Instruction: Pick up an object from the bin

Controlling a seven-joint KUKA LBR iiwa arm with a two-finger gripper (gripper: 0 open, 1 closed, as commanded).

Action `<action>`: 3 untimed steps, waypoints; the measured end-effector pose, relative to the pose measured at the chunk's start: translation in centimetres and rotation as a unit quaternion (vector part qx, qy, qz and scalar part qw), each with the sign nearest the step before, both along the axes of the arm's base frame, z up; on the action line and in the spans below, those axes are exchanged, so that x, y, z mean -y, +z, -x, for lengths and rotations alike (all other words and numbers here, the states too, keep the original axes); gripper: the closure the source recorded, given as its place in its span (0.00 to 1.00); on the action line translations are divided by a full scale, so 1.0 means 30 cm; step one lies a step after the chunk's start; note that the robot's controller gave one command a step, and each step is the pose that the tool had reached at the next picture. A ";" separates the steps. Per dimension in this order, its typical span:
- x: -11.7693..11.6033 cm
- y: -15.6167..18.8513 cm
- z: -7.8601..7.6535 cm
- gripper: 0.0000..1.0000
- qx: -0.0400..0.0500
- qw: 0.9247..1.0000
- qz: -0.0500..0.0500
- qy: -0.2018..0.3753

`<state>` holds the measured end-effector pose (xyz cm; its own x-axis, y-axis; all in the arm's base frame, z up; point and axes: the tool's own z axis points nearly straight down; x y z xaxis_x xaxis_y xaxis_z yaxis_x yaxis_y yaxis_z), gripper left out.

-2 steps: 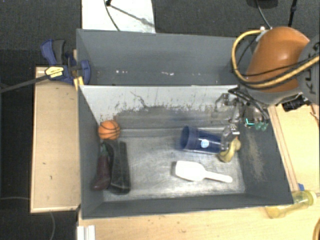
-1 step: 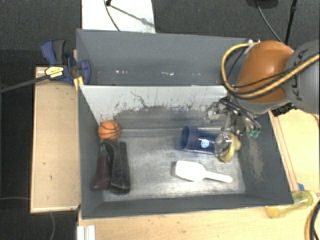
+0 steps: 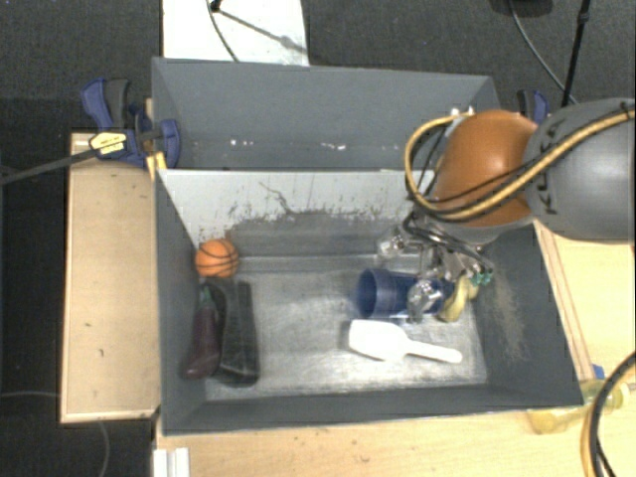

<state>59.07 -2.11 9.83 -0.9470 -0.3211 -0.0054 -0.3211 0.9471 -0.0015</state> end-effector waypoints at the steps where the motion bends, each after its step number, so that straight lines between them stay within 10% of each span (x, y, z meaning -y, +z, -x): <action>1: -0.046 -0.064 0.026 1.00 0.010 0.984 0.003 0.176; 2: -0.046 -0.064 0.026 1.00 0.010 0.984 0.003 0.175; 3: 0.082 -0.069 0.135 1.00 0.013 0.978 -0.005 0.208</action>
Offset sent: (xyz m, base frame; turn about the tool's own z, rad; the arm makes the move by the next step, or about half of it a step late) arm 0.0000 0.0000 0.0000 0.0000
